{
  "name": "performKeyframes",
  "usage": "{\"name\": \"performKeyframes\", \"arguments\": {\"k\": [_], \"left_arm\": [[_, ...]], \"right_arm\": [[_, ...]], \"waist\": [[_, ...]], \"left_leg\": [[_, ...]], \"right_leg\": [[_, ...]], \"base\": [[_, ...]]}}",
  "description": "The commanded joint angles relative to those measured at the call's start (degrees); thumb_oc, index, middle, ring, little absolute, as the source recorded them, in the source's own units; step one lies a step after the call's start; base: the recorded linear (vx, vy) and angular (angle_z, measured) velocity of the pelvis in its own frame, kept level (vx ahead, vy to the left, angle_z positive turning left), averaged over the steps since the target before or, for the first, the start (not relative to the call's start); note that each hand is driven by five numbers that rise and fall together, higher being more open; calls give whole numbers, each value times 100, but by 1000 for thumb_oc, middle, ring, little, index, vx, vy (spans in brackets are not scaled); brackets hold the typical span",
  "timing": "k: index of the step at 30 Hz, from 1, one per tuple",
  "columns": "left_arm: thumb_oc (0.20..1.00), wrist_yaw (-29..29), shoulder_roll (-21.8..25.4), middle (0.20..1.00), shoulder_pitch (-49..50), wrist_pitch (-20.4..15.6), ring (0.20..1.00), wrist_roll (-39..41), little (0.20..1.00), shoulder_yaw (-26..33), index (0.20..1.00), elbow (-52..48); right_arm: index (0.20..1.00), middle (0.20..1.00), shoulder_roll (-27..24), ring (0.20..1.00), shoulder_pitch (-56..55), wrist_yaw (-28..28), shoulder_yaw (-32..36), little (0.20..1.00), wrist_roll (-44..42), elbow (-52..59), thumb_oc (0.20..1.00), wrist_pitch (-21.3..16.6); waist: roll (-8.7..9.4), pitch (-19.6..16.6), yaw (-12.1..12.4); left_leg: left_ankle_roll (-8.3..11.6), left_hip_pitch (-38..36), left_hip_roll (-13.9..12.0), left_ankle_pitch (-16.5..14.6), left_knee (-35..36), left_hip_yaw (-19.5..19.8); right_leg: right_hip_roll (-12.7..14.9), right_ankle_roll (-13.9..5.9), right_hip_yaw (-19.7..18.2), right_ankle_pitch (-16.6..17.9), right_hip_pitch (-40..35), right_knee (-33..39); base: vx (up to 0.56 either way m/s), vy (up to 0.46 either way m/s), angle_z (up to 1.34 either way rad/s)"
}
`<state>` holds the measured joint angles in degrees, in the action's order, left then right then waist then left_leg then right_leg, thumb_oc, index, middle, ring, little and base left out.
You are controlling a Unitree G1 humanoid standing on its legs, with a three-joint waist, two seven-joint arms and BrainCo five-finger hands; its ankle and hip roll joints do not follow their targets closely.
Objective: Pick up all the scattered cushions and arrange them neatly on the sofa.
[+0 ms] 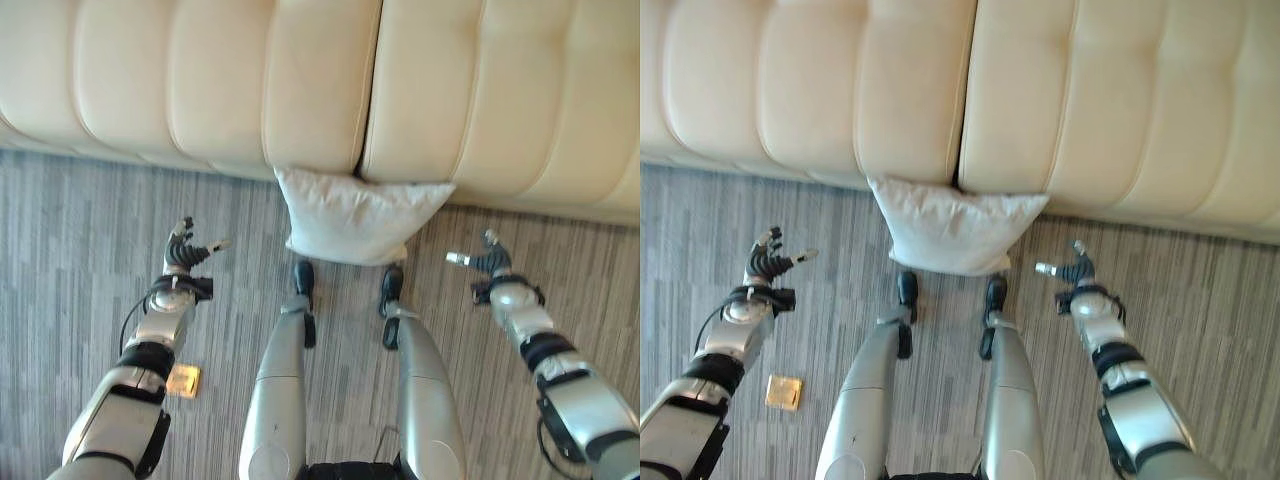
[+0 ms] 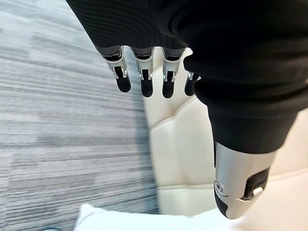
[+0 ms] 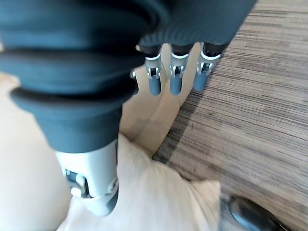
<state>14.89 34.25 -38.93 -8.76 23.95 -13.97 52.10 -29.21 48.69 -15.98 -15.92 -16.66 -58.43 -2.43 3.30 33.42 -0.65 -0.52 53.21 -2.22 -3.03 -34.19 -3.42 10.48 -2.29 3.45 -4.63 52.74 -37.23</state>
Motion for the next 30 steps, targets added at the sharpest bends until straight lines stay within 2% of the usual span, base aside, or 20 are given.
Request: {"name": "performKeyframes", "arguments": {"k": [1,4,6,8,10,11,12,13,14,18,23,24,26,28,29,30], "left_arm": [[1000,205,-52,1000,-99,-163,1000,260,1000,-141,1000,118],[1000,223,-119,1000,-754,-93,1000,279,1000,-473,1000,395],[1000,220,-202,1000,-988,-43,1000,267,1000,-610,1000,476],[1000,225,-650,1000,-2076,115,1000,388,1000,-1106,1000,1034],[1000,270,-1041,1000,-2679,121,1000,501,1000,-1320,1000,1079],[1000,270,-1042,1000,-2690,120,1000,503,1000,-1322,1000,1086],[1000,302,-1152,1000,-2874,51,1000,548,1000,-1397,1000,992],[586,326,-1239,586,-2994,-44,586,541,586,-1448,586,839],[200,330,-1239,200,-2990,-44,200,540,200,-1448,200,836],[200,499,-1235,200,-2842,-231,200,605,200,-1376,200,195],[200,617,-1155,200,-2573,-383,200,451,200,-1324,200,-547],[200,676,-1127,200,-2278,-437,200,305,200,-1236,200,-942],[200,695,-1127,200,-2017,-484,200,224,200,-1181,200,-1278],[200,715,-1205,200,-1212,-524,200,-69,200,-1042,200,-2108],[200,716,-1205,200,-1209,-523,200,-70,200,-1041,200,-2111],[200,686,-1235,200,-536,-574,200,-143,200,-848,200,-2665]], "right_arm": [[1000,1000,-363,1000,0,-352,-327,1000,-354,49,1000,-182],[1000,1000,-223,1000,691,-421,-666,1000,-559,-142,1000,-179],[1000,1000,-92,1000,932,-494,-752,1000,-671,-221,1000,-160],[1000,1000,680,1000,1755,-632,-796,1000,-1552,-637,1000,-215],[1000,1000,1268,1000,2108,-603,-985,1000,-1936,-653,1000,-291],[536,536,1268,536,2115,-604,-986,536,-1939,-656,536,-292],[238,238,1470,238,2205,-586,-1098,238,-2057,-567,238,-361],[200,200,1663,200,2242,-540,-1208,200,-2164,-415,200,-483],[200,200,1665,200,2237,-542,-1210,200,-2165,-412,200,-484],[200,200,1876,200,2024,-524,-1394,200,-2151,247,200,-709],[200,200,1801,200,1606,-448,-1491,200,-1804,941,200,-823],[200,200,1710,200,1267,-442,-1446,200,-1583,1338,200,-893],[200,200,1595,200,1051,-440,-1410,200,-1397,1661,200,-893],[200,200,1372,200,285,-372,-1233,200,-944,2416,200,-904],[200,200,1372,200,282,-373,-1233,200,-943,2419,200,-902],[200,200,1216,200,-380,-266,-1017,200,-677,3020,200,-913]], "waist": [[-167,-409,-80],[-213,-367,-91],[-239,-366,-99],[-362,-365,-87],[-417,-367,-63],[-419,-367,-66],[-436,-368,-60],[-449,-369,-66],[-452,-368,-71],[-403,-453,-72],[-370,-528,-82],[-362,-564,-89],[-356,-590,-86],[-352,-630,-99],[-352,-625,-100],[-328,-705,-116]], "left_leg": [[271,184,-232,-784,-698,-11],[230,845,-200,-894,-1178,69],[217,991,-205,-932,-1275,90],[205,1426,-106,-1011,-1610,126],[196,1535,-40,-992,-1656,192],[196,1541,-37,-992,-1658,195],[206,1532,-25,-967,-1625,216],[218,1491,2,-921,-1553,246],[219,1485,5,-917,-1546,250],[268,1247,15,-785,-1271,299],[338,768,-13,-639,-749,310],[380,390,-25,-531,-385,295],[405,127,-15,-475,-159,298],[445,-589,-16,-358,391,307],[445,-598,-16,-356,396,308],[477,-1150,-18,-292,779,287]], "right_leg": [[-64,-157,-395,-680,65,-466],[-114,-41,-506,-896,764,-1057],[-131,-6,-538,-950,945,-1179],[-167,82,-616,-1136,1440,-1648],[-159,116,-617,-1167,1546,-1760],[-155,116,-614,-1169,1551,-1764],[-159,118,-604,-1173,1564,-1776],[-154,127,-556,-1165,1512,-1743],[-151,128,-551,-1164,1503,-1737],[-180,113,-459,-1096,1269,-1542],[-209,46,-361,-977,831,-1170],[-217,25,-316,-923,457,-853],[-222,-3,-272,-874,208,-658],[-212,-63,-186,-787,-472,-179],[-212,-63,-184,-786,-482,-175],[-199,-118,-93,-694,-1028,217]], "base": [[-8,-63,-2],[25,-41,0],[33,-46,6],[40,-78,9],[21,-96,9],[12,-82,7],[1,-65,10],[0,-65,13],[-3,-57,10],[3,-34,10],[-6,-11,6],[-13,-2,8],[4,-9,6],[0,0,0],[57,2,3],[6,12,5]]}}
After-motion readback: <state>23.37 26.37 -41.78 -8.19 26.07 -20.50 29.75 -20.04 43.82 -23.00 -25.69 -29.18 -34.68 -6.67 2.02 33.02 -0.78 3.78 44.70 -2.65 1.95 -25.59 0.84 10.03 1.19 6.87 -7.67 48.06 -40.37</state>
